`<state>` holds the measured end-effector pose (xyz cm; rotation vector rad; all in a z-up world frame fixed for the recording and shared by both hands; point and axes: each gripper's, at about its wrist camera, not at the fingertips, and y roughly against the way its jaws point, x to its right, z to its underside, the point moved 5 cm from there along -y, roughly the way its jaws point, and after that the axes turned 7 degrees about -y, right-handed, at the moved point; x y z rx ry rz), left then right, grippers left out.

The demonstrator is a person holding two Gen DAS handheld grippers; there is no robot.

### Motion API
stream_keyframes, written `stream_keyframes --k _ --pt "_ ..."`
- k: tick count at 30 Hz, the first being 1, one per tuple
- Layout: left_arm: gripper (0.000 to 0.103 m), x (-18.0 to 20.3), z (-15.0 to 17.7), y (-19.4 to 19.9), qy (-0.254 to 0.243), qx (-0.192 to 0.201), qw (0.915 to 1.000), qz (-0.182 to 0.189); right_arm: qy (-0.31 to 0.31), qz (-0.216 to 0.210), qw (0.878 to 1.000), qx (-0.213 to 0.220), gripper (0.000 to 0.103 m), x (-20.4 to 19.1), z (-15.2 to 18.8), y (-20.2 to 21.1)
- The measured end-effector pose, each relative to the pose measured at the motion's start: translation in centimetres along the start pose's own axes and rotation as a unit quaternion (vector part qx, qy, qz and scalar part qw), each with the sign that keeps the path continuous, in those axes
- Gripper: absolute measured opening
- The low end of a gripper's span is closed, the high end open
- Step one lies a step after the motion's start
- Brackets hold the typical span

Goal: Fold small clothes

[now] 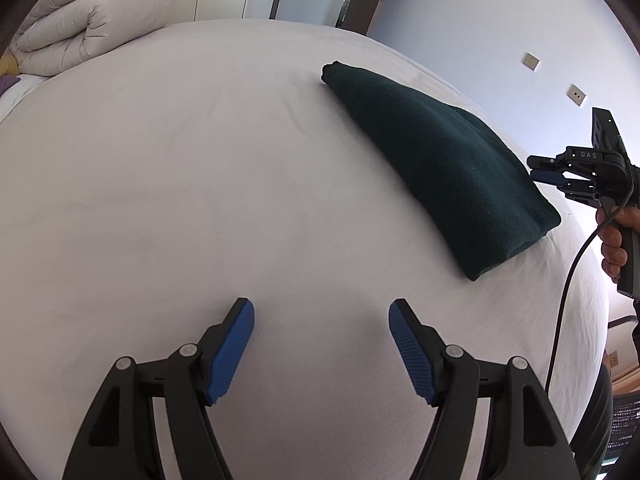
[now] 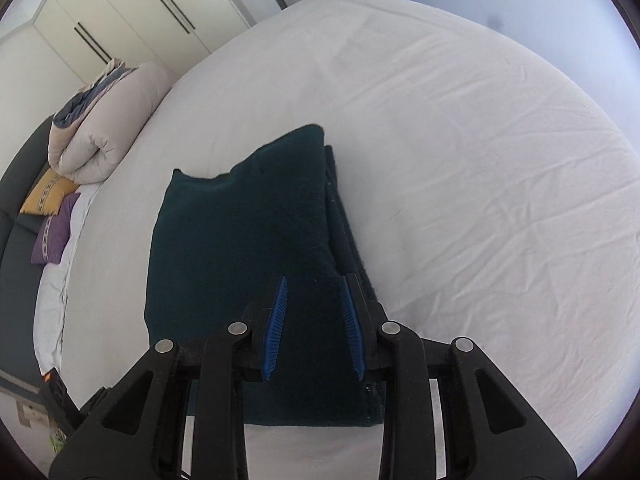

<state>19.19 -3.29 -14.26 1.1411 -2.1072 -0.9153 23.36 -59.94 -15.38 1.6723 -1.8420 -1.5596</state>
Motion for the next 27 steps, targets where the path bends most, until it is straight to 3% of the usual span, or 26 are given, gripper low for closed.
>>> stream_keyframes --k 2,4,11,13,14,15,17,18,22,26,27 --pt "0.073 0.1 0.0 0.0 -0.001 0.0 1.0 -0.001 0.011 0.016 0.999 -0.029 0.027 0.2 0.9 -2.5" --pt "0.074 0.0 0.0 0.0 -0.001 0.001 1.0 -0.001 0.025 0.01 0.999 -0.019 0.026 1.0 1.6 -3.5" --pt "0.08 -1.0 -0.4 1.1 0.022 0.01 0.9997 0.01 -0.019 -0.062 0.998 0.011 0.027 3.7 2.0 0.0" --pt "0.092 -1.7 -1.2 2.3 0.041 0.03 0.9987 0.007 -0.035 -0.065 0.997 0.021 0.03 4.8 1.1 1.4" --pt "0.095 -2.1 -1.8 2.8 0.054 0.041 0.9977 0.003 -0.037 -0.075 0.996 0.02 0.039 5.2 0.8 1.9" --pt "0.098 -2.3 -2.5 3.4 0.066 0.054 0.9963 -0.001 -0.035 -0.085 0.996 0.021 0.06 5.3 0.4 2.2" --pt "0.103 -2.1 -4.2 4.1 0.081 0.074 0.9939 0.004 -0.035 -0.088 0.995 0.042 0.076 5.9 -0.6 3.5" --pt "0.103 -1.7 -5.2 3.9 0.086 0.075 0.9934 0.013 -0.036 -0.098 0.993 0.048 0.076 5.9 -1.3 3.9" --pt "0.103 0.5 -9.9 1.0 0.104 0.068 0.9887 0.083 -0.055 -0.145 0.988 0.002 0.076 5.2 -3.2 1.9" --pt "0.103 2.2 -13.6 -4.4 0.128 0.026 0.9852 0.111 -0.065 -0.147 0.985 -0.065 0.074 4.1 -4.5 -3.3" --pt "0.1 2.3 -13.9 -5.9 0.138 0.007 0.9851 0.103 -0.085 -0.145 0.983 -0.078 0.073 4.4 -4.7 -4.4"
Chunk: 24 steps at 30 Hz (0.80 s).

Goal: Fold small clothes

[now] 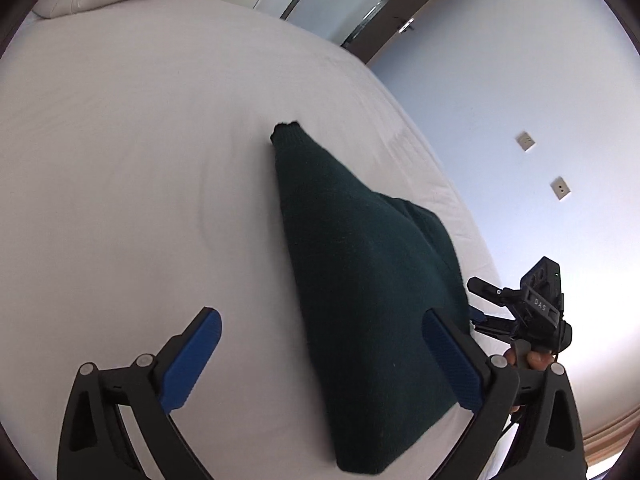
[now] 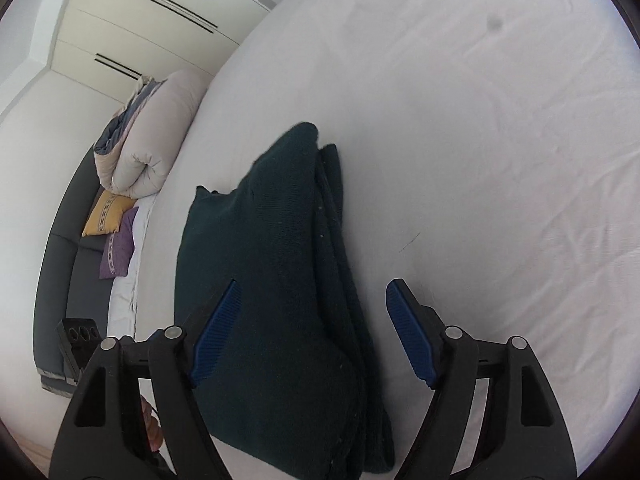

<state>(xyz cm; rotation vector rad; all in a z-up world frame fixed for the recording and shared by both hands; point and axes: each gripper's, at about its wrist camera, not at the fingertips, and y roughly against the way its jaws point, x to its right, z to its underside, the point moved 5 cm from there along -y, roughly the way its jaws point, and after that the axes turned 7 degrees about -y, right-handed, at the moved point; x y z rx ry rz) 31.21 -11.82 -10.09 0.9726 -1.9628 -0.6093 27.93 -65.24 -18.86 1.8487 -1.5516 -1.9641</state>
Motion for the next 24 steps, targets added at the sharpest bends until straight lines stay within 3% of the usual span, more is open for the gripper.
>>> stream_keyframes --k 5,8,9,11,12,17,19,21,24 --pt "0.095 0.8 0.1 -6.0 0.036 -0.063 0.9973 0.011 -0.015 -0.025 0.999 -0.023 0.071 -0.4 -2.0 -3.3" --pt "0.096 1.4 -0.1 -7.3 0.045 -0.052 0.9976 -0.006 -0.004 -0.017 0.999 -0.05 0.057 -0.9 -2.9 -5.2" --pt "0.097 1.8 -0.2 -7.6 0.041 -0.051 0.9977 -0.017 -0.003 -0.018 0.998 -0.057 0.048 -1.1 -3.2 -5.7" --pt "0.086 2.9 -0.3 -8.2 0.025 -0.055 0.9977 -0.032 0.004 -0.015 0.997 -0.074 0.036 -1.8 -3.6 -7.3" --pt "0.073 3.5 -0.3 -8.4 0.019 -0.06 0.9976 -0.03 0.011 -0.009 0.997 -0.077 0.035 -2.0 -3.7 -7.9" --pt "0.053 5.4 -0.6 -8.4 -0.017 -0.068 0.994 -0.084 0.084 0.071 0.993 -0.043 0.027 -4.3 -2.6 -8.8" --pt "0.045 5.8 -0.5 -7.6 -0.022 -0.063 0.994 -0.087 0.147 0.131 0.98 -0.007 0.023 -6.4 -1.2 -8.4" --pt "0.042 6.4 0.1 -5.9 -0.028 -0.057 0.9942 -0.086 0.218 0.184 0.958 0.034 0.021 -9.3 1.0 -7.6" --pt "0.042 7.6 1.9 -1.2 -0.062 -0.032 0.9922 -0.104 0.292 0.196 0.933 0.078 0.02 -13.9 5.9 -5.4"
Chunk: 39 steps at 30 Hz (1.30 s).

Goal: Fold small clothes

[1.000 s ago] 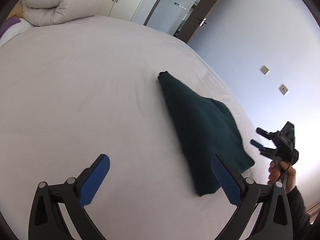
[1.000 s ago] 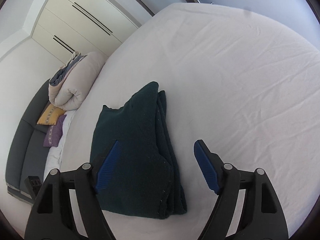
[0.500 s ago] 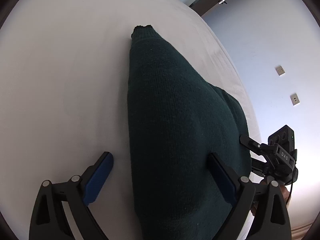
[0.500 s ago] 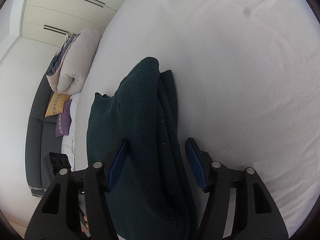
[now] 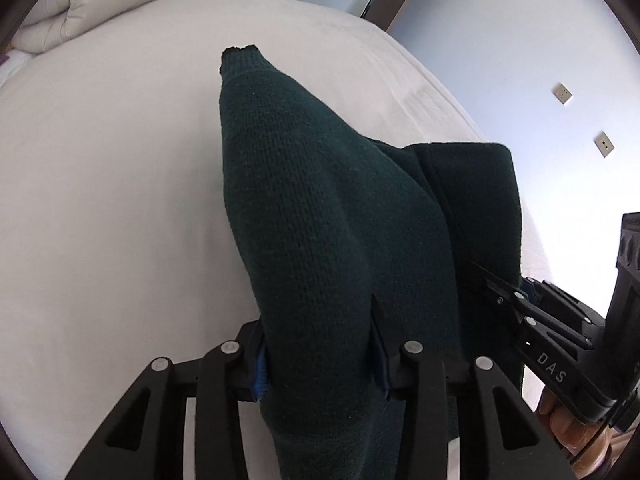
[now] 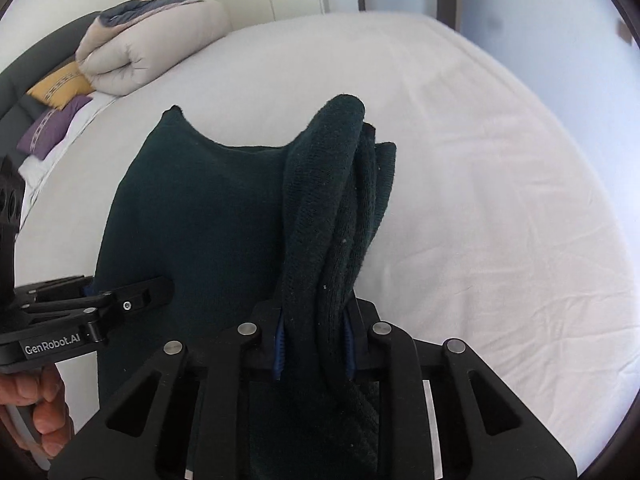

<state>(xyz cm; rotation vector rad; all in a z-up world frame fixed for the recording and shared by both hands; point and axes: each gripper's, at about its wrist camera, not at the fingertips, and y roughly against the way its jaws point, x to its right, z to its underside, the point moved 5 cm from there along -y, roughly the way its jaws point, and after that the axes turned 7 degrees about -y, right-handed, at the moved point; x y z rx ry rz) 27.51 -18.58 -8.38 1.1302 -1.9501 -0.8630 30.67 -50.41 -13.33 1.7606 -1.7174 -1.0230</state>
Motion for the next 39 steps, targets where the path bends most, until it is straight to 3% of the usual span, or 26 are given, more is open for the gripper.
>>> stream_keyframes --k 4,9,14,17,23,26,28,32,37,39 --pt "0.042 -0.9 4.7 8.1 -0.016 0.042 0.9987 -0.025 0.016 -0.041 0.998 0.039 0.02 -5.0 3.6 6.2" --pt "0.042 -3.1 12.6 15.1 -0.01 0.048 0.9979 -0.041 0.002 -0.111 0.994 0.02 0.02 -9.3 10.2 10.5" --pt "0.042 -4.6 19.5 16.7 0.012 0.024 0.9983 -0.051 -0.011 -0.144 0.99 -0.006 0.02 -12.9 16.8 11.8" --pt "0.042 -5.4 21.6 15.7 0.034 0.013 0.9984 -0.043 -0.014 -0.136 0.99 -0.022 0.02 -14.3 19.1 11.2" --pt "0.046 -6.2 21.7 12.8 0.029 0.011 0.9979 -0.057 -0.022 -0.12 0.992 -0.032 0.02 -14.3 20.8 9.2" --pt "0.053 -6.6 22.1 11.2 0.027 0.004 0.9971 -0.071 -0.031 -0.095 0.994 -0.051 0.021 -12.3 21.8 5.8" --pt "0.056 -7.2 22.2 11.1 0.021 0.005 0.9968 -0.076 -0.06 -0.111 0.99 -0.06 0.023 -10.2 22.0 3.2" --pt "0.056 -6.9 22.0 11.2 0.009 0.01 0.9959 -0.09 -0.139 -0.177 0.972 -0.07 0.024 -7.9 22.3 1.7" --pt "0.047 -6.5 21.7 12.4 -0.001 0.02 0.9946 -0.102 -0.077 -0.173 0.982 -0.022 0.022 -9.9 20.9 4.4" --pt "0.045 -6.4 21.0 13.1 0.001 0.031 0.9942 -0.103 -0.078 -0.181 0.98 -0.013 0.022 -10.4 20.1 5.5"
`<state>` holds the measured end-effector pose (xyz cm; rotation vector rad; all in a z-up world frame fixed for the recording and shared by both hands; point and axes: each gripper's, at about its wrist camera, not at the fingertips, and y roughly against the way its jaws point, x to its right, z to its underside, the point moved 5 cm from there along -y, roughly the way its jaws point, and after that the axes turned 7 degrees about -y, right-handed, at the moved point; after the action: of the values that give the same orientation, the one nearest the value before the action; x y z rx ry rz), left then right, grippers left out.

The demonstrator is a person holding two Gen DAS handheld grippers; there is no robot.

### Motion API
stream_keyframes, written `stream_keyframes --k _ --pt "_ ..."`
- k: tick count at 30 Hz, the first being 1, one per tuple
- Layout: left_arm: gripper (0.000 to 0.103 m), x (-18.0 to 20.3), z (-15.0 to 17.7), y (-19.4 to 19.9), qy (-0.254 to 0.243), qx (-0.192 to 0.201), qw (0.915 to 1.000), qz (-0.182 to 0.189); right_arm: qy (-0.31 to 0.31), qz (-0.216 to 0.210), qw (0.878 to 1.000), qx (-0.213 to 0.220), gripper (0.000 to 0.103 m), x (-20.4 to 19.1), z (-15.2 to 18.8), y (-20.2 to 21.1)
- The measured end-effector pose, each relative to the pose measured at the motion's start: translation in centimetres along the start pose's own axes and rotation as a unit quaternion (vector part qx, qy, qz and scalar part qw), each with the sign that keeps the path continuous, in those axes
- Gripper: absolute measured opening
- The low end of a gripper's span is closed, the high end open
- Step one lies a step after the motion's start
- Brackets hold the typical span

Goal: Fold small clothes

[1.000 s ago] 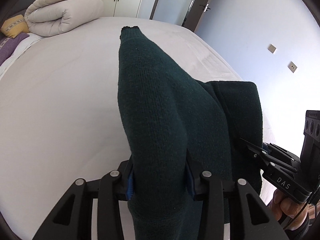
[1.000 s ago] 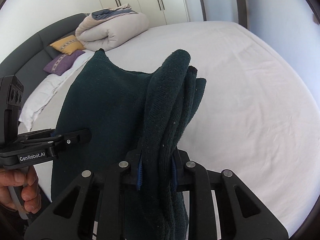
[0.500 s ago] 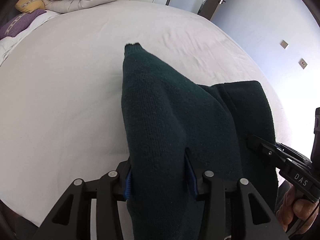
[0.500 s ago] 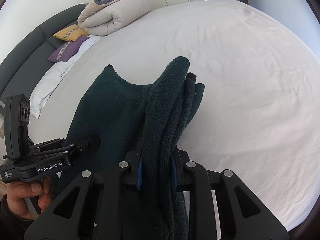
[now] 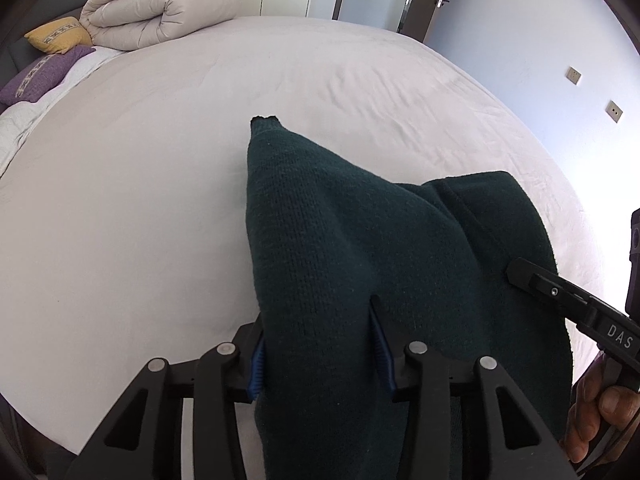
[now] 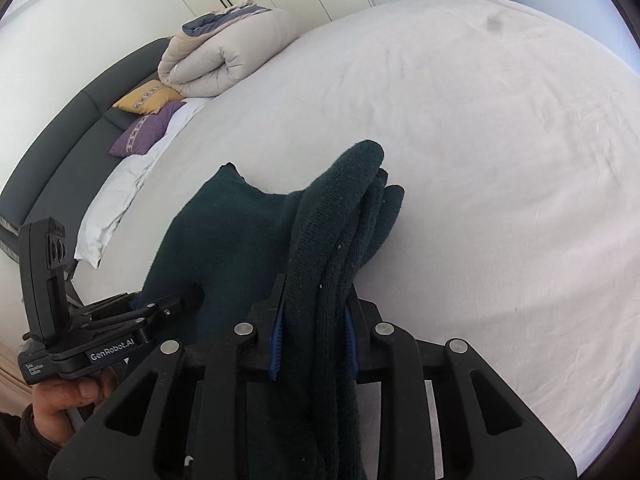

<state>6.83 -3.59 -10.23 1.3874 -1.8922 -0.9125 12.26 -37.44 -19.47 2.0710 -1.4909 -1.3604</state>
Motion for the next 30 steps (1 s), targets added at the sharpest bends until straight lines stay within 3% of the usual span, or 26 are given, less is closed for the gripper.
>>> stream_keyframes --k 4,6,8,9,13,30 --pt "0.045 -0.1 -2.0 0.9 -0.008 0.03 0.9994 -0.013 0.004 -0.001 1.0 0.017 0.022 -1.2 -2.1 1.1" --pt "0.047 -0.2 -2.5 -1.1 -0.018 0.011 0.9996 -0.021 -0.009 0.009 1.0 -0.001 0.022 0.0 -2.9 0.5" --pt "0.055 -0.4 -2.1 -4.4 -0.021 -0.019 0.999 -0.034 -0.021 0.043 0.999 -0.027 0.023 2.5 -2.9 -2.1" --pt "0.065 -0.5 -1.9 -5.1 -0.022 -0.009 0.9988 -0.043 -0.021 0.062 0.997 -0.04 0.031 3.7 -2.6 -3.9" --pt "0.068 -0.1 -1.8 -5.1 -0.034 0.008 0.9972 -0.066 -0.043 0.009 0.999 -0.008 0.034 5.7 -2.0 -4.7" --pt "0.07 -0.1 -0.7 -4.6 -0.03 0.026 0.9968 -0.069 -0.054 -0.019 0.998 0.001 0.039 7.4 -1.9 -5.0"
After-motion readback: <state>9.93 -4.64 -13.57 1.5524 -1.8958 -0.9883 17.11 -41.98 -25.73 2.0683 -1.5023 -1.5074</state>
